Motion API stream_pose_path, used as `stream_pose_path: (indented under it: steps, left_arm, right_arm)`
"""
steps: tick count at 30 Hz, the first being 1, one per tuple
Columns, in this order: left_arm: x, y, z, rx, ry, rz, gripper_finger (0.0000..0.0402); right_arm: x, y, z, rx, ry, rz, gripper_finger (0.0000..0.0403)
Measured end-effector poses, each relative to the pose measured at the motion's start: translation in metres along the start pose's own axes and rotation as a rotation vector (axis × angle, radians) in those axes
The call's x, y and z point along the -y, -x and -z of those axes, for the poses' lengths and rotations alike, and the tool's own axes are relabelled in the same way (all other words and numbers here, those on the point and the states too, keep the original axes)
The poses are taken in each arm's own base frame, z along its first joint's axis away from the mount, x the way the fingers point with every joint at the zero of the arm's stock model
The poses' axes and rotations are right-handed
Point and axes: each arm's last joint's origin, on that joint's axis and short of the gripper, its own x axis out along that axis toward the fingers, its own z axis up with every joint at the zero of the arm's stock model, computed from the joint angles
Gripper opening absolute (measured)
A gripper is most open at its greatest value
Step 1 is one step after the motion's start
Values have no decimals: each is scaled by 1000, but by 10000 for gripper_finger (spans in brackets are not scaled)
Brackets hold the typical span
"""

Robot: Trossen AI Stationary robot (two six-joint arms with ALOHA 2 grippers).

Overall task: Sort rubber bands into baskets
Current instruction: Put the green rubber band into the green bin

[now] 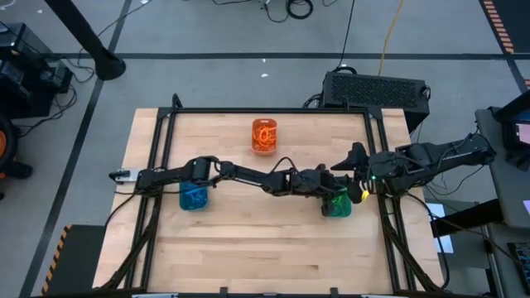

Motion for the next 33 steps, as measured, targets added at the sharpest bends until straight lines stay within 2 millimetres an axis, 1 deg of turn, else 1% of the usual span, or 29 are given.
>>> stream_pose_path:
  steps: [4, 7, 10, 14, 16, 20, 23, 25, 26, 30, 32, 33]
  left_arm:
    - [-3, 0, 2, -25, 1, -6, 112]
    - [-2, 0, 4, -44, -28, -7, 130]
    - [-3, 0, 4, -49, -59, -9, 139]
    - [-4, 0, 6, -72, -126, -17, 141]
    - [-4, 2, 5, -91, -129, -25, 141]
    - [-1, 9, -10, -106, -128, -27, 141]
    - [6, 21, -25, -170, -159, -29, 141]
    - [10, 29, -29, -237, -166, -37, 141]
    - [11, 33, -29, -294, -170, -40, 141]
    - [16, 43, -10, -507, -172, -59, 141]
    - [18, 47, -2, -578, -172, -100, 141]
    - [20, 47, 1, -586, -171, -123, 141]
  right_arm:
    - [0, 0, 0, 0, -14, 8, 183]
    - [0, 0, 0, -1, -22, 5, 183]
    - [0, 0, 0, 0, -26, 3, 183]
    - [0, 0, 0, 2, -41, -3, 183]
    - [0, 0, 0, 0, -51, -2, 183]
    - [-1, 0, -1, 12, -57, -9, 183]
    - [-1, 0, -2, 17, -58, -11, 183]
    - [-1, 0, -2, 16, -58, -11, 183]
    - [-1, 0, -2, 15, -54, -10, 183]
    - [-1, 0, -1, 14, -32, -9, 183]
    - [-1, 0, -2, 14, -24, -8, 183]
    - [-1, 0, -1, 13, -17, -7, 183]
